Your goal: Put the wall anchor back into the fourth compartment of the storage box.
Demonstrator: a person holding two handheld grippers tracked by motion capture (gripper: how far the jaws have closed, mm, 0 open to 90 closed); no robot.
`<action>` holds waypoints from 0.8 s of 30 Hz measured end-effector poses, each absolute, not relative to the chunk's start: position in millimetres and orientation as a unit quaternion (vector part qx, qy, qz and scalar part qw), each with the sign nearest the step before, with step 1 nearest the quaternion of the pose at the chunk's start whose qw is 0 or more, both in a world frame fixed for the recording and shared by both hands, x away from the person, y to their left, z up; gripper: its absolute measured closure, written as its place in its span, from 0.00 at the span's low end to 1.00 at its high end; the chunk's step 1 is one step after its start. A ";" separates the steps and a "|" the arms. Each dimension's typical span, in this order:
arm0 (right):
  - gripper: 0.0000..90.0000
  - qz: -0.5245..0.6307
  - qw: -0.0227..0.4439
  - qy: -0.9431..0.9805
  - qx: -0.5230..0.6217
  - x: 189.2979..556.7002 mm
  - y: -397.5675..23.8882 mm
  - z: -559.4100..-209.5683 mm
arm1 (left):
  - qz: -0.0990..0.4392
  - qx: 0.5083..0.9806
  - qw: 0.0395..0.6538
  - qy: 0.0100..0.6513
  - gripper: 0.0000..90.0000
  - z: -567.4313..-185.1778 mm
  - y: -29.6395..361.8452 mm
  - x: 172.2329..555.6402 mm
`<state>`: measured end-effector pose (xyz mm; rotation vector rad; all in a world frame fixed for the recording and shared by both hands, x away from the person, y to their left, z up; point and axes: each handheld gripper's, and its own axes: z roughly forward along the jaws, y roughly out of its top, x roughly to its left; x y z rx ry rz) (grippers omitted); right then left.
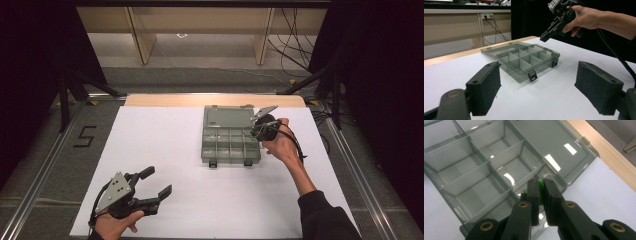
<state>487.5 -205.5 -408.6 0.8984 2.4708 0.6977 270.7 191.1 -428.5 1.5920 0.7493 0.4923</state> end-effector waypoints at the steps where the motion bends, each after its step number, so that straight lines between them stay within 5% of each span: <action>1: 0.94 0.251 0.210 0.890 0.317 489.1 -205.5 -409.0 | 0.213 0.690 0.611 0.325 0.22 -428.5 191.1 270.7; 24: 0.93 0.258 0.211 0.884 0.327 505.1 -202.7 -418.0 | 0.213 0.689 0.612 0.325 0.22 -428.3 191.0 270.4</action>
